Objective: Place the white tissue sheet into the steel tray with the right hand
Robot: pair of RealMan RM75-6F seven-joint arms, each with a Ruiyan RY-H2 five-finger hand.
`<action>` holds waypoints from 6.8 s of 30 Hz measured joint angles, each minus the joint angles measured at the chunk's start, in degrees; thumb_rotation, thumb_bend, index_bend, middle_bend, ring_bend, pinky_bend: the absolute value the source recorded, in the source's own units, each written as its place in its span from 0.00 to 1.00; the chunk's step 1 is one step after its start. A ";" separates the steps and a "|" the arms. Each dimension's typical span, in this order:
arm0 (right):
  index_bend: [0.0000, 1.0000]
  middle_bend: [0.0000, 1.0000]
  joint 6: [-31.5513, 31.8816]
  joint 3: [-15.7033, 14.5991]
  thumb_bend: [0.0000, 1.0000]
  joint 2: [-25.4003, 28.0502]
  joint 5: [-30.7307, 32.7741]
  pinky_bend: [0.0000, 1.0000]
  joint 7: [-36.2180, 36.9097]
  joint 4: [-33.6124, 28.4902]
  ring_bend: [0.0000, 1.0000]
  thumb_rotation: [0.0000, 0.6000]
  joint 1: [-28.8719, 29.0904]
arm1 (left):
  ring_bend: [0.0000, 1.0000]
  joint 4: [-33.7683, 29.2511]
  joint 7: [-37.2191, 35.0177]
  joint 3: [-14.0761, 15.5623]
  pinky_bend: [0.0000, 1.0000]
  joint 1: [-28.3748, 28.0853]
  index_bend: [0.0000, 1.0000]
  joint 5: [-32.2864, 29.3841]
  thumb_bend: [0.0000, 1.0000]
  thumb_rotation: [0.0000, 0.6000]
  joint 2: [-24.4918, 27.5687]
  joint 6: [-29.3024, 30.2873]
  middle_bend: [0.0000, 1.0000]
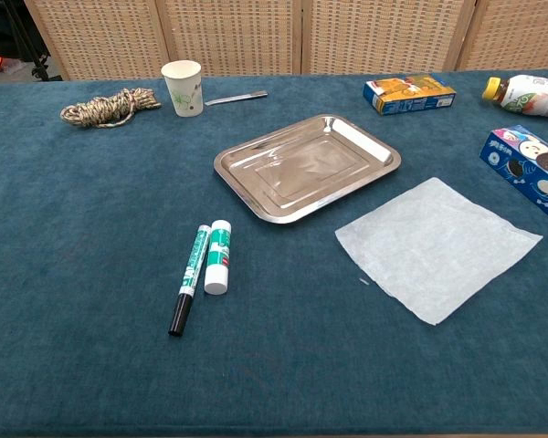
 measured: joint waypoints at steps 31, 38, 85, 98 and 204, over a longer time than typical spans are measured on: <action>0.32 0.00 -42.73 7.40 0.23 -2.77 8.07 0.00 -10.32 -8.19 0.00 1.00 27.21 | 0.00 -1.01 0.63 -1.09 0.00 -0.67 0.00 -2.60 0.00 1.00 0.14 -2.29 0.00; 0.33 0.00 -48.35 10.66 0.31 -12.02 18.67 0.00 -22.22 -4.29 0.00 1.00 34.40 | 0.00 -1.31 0.90 -1.49 0.00 -1.02 0.00 -3.72 0.00 1.00 0.16 -3.27 0.00; 0.47 0.00 -49.10 6.37 0.37 -24.99 31.06 0.00 -34.51 6.83 0.00 1.00 43.87 | 0.00 -1.94 0.84 -1.99 0.00 -1.73 0.00 -5.34 0.00 1.00 0.53 -5.26 0.00; 0.60 0.00 -47.39 5.85 0.52 -26.06 29.82 0.00 -32.26 8.03 0.00 1.00 43.25 | 0.00 -1.94 0.51 -1.98 0.00 -1.68 0.00 -5.31 0.00 1.00 0.66 -5.18 0.00; 0.24 0.13 -42.41 17.54 1.00 -30.08 49.56 0.00 -41.29 3.01 0.00 1.00 55.20 | 0.00 -3.31 1.02 -1.49 0.00 -4.80 0.00 -8.15 0.00 1.00 1.19 -12.45 0.00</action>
